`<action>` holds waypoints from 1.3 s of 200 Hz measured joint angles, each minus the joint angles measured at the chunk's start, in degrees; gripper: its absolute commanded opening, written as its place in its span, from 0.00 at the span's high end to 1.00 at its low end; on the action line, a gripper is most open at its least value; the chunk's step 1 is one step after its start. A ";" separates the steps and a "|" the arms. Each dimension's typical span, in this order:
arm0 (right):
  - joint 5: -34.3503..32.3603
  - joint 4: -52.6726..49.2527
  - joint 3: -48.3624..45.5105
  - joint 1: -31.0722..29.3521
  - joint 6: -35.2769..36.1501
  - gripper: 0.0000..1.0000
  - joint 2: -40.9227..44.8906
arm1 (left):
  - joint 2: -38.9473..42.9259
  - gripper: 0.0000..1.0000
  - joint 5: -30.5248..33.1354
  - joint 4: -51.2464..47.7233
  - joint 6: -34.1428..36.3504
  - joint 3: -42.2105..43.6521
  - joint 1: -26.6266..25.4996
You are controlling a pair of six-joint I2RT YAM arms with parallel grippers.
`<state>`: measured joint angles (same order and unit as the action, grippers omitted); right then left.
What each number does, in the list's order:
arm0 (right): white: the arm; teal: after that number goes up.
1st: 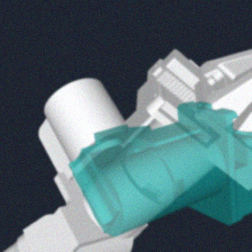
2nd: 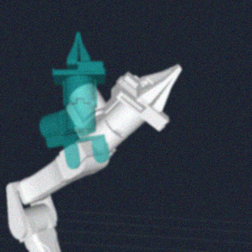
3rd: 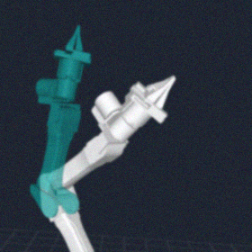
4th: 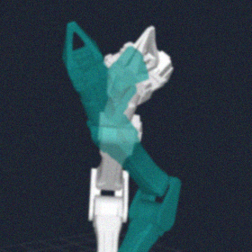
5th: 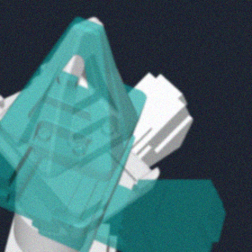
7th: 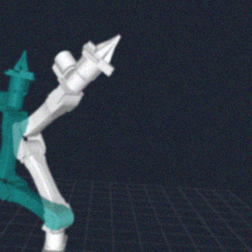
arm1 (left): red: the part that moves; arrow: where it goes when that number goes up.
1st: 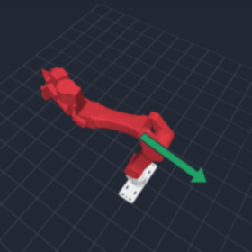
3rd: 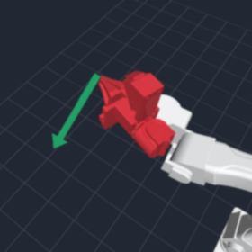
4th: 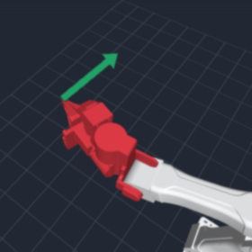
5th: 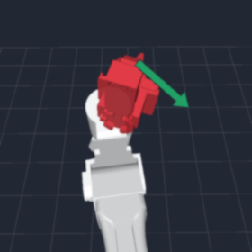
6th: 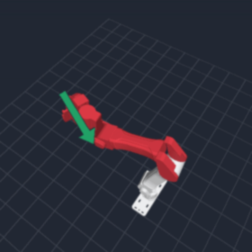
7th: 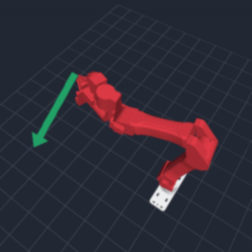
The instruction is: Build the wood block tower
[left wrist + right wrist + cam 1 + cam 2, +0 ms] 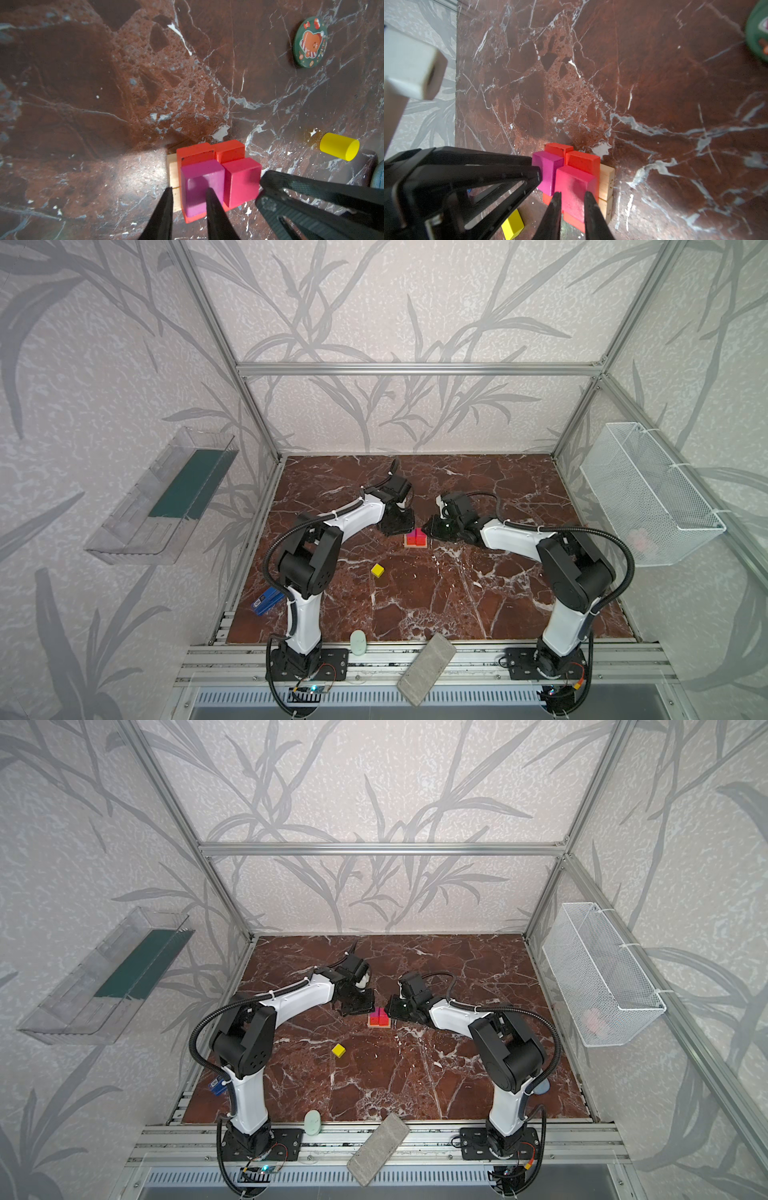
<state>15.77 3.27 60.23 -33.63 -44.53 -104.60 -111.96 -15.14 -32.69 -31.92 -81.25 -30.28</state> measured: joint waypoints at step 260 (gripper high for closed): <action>0.31 -0.11 0.76 -0.28 -0.02 0.78 -1.14 | -0.55 0.75 -0.22 -0.31 0.00 -0.90 -0.85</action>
<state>16.08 3.16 60.99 -33.91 -44.56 -105.73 -112.51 -15.35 -32.99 -31.92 -82.15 -31.14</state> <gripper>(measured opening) 0.221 0.250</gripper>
